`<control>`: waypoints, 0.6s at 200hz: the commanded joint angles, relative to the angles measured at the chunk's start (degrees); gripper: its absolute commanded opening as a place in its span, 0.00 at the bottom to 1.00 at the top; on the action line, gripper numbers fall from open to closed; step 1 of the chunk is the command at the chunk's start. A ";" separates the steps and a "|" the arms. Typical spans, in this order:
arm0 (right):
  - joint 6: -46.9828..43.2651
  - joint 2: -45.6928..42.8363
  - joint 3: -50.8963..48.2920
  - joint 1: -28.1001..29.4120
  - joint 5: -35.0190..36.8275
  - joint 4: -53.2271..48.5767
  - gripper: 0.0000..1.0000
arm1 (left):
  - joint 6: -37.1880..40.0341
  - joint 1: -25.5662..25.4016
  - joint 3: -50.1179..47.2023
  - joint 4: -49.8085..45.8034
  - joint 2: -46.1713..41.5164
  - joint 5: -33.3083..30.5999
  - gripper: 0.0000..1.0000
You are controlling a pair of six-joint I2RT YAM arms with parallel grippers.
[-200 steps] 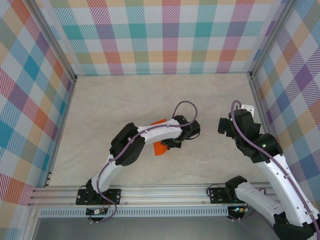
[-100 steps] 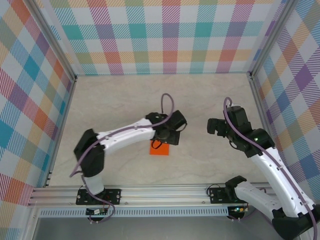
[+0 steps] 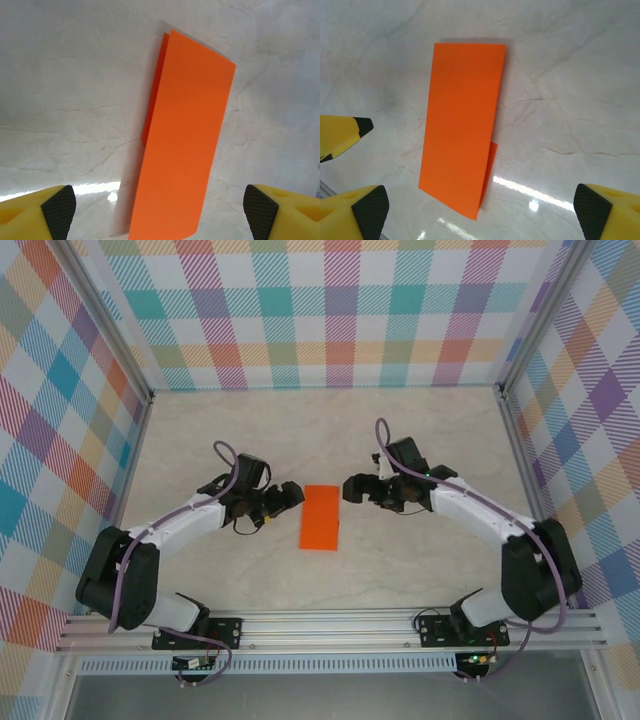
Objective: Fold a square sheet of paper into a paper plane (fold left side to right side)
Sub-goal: Third fold the triangle at the center of the table.
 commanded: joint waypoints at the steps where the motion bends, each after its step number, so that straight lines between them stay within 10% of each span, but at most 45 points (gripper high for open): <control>1: 3.30 4.83 3.35 1.10 -6.32 8.17 0.96 | -1.77 0.82 -0.18 11.11 3.53 9.12 0.89; 120: 2.07 5.98 2.72 2.20 -4.12 6.84 0.96 | -3.65 0.75 1.23 18.97 17.38 14.19 0.72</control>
